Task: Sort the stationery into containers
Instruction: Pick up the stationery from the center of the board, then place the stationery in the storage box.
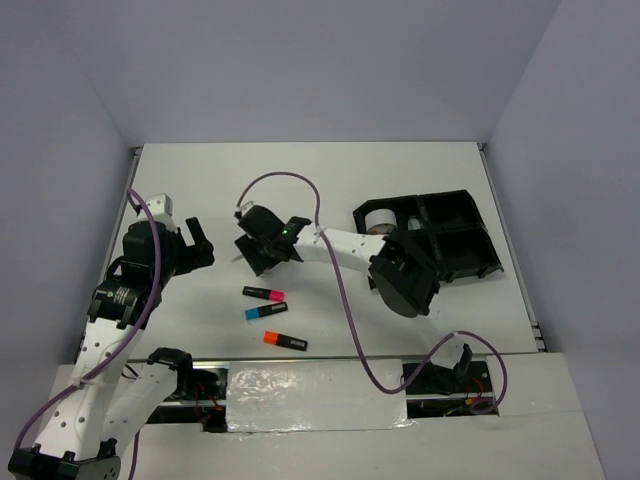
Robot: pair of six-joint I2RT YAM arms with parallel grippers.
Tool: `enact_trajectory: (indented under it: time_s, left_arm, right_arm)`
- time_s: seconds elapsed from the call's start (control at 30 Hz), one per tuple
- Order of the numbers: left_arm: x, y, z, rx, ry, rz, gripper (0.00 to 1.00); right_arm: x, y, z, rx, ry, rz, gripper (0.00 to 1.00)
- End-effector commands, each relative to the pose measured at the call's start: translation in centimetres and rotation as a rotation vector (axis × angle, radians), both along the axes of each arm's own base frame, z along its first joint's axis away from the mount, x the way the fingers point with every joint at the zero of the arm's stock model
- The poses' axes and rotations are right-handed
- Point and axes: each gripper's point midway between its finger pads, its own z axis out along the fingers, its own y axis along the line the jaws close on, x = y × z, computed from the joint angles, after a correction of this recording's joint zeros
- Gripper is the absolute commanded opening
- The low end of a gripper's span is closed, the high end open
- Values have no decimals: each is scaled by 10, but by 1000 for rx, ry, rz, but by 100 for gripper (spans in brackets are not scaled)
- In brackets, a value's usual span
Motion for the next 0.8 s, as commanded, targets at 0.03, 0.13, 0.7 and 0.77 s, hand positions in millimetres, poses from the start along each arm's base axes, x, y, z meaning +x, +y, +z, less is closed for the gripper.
enact_trajectory:
  time_s: [0.03,0.13,0.7,0.77]
  left_arm:
    - [5,-1,11,-14,-45,-2,99]
    - [4,-1,13,-16,-52,-2,99]
    - [4,-2,14,-18,-57,-5,99]
    - [4,-1,14,-16,-55,-5,99]
  right_arm:
    - [17,-32,98,181,-127,-76,35]
    - [41,-106,133,233,-176,-253,36]
    - [132,-467,99,11,-150,-1160,40]
    - [141,-473,95,9,-146,-1167,42]
